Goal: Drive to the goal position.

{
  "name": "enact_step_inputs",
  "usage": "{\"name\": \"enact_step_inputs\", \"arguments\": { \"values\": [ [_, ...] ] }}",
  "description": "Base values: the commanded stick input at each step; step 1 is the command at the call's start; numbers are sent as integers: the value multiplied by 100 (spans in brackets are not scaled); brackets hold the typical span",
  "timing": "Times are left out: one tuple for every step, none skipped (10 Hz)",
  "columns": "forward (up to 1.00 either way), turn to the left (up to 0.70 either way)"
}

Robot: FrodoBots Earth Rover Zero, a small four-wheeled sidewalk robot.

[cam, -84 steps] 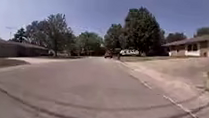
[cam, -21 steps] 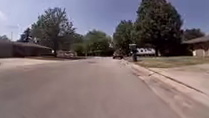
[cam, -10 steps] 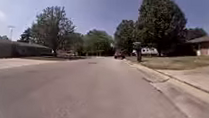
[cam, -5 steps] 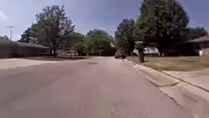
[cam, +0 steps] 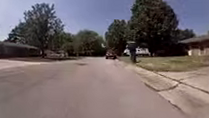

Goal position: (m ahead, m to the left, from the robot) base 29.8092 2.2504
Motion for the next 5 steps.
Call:
{"name": "enact_step_inputs", "arguments": {
  "values": [
    [70,0],
    [70,0],
    [70,0],
    [70,0],
    [70,0]
  ]
}}
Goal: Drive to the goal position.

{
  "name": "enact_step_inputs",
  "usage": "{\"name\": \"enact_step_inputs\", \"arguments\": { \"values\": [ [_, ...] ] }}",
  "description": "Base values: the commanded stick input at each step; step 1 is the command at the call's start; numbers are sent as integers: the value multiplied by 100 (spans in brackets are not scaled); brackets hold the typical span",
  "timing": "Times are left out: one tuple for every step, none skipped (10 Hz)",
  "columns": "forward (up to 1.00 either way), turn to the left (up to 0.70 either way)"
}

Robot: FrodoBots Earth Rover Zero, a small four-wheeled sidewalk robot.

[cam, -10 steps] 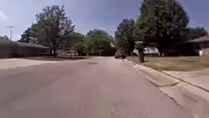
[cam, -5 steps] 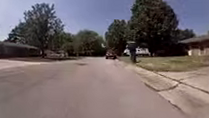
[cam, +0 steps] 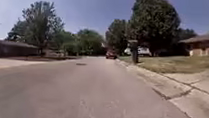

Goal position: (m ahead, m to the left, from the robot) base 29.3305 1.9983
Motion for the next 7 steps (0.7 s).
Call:
{"name": "enact_step_inputs", "arguments": {
  "values": [
    [70,0],
    [70,0],
    [70,0],
    [70,0],
    [70,0],
    [70,0],
    [70,0]
  ]
}}
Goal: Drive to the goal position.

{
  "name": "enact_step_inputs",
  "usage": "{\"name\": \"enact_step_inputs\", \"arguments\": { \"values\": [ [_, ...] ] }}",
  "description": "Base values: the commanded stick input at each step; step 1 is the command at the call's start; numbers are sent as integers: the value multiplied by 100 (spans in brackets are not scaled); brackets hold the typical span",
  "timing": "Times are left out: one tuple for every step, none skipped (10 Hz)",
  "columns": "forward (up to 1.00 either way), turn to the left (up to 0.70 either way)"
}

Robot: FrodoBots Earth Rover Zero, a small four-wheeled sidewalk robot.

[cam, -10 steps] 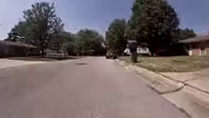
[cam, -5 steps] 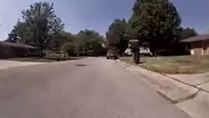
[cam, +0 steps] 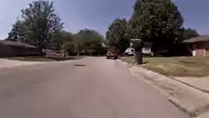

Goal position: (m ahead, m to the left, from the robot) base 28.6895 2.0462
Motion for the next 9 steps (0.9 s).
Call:
{"name": "enact_step_inputs", "arguments": {
  "values": [
    [70,0],
    [70,0],
    [70,0],
    [70,0],
    [70,0],
    [70,0],
    [70,0],
    [70,0],
    [70,0]
  ]
}}
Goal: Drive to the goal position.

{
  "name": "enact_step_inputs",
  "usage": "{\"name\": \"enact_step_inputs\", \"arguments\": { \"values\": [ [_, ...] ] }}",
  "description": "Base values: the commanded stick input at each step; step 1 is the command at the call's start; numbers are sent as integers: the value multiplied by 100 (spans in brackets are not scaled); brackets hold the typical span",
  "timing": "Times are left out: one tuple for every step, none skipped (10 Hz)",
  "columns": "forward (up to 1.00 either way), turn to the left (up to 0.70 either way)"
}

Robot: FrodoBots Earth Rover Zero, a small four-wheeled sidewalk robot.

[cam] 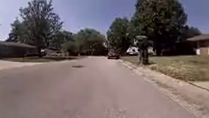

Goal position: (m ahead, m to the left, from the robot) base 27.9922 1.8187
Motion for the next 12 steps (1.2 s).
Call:
{"name": "enact_step_inputs", "arguments": {
  "values": [
    [70,0],
    [70,0],
    [70,0],
    [70,0],
    [70,0],
    [70,0],
    [70,0],
    [70,0],
    [70,0],
    [70,0],
    [70,-9],
    [70,-18]
  ]
}}
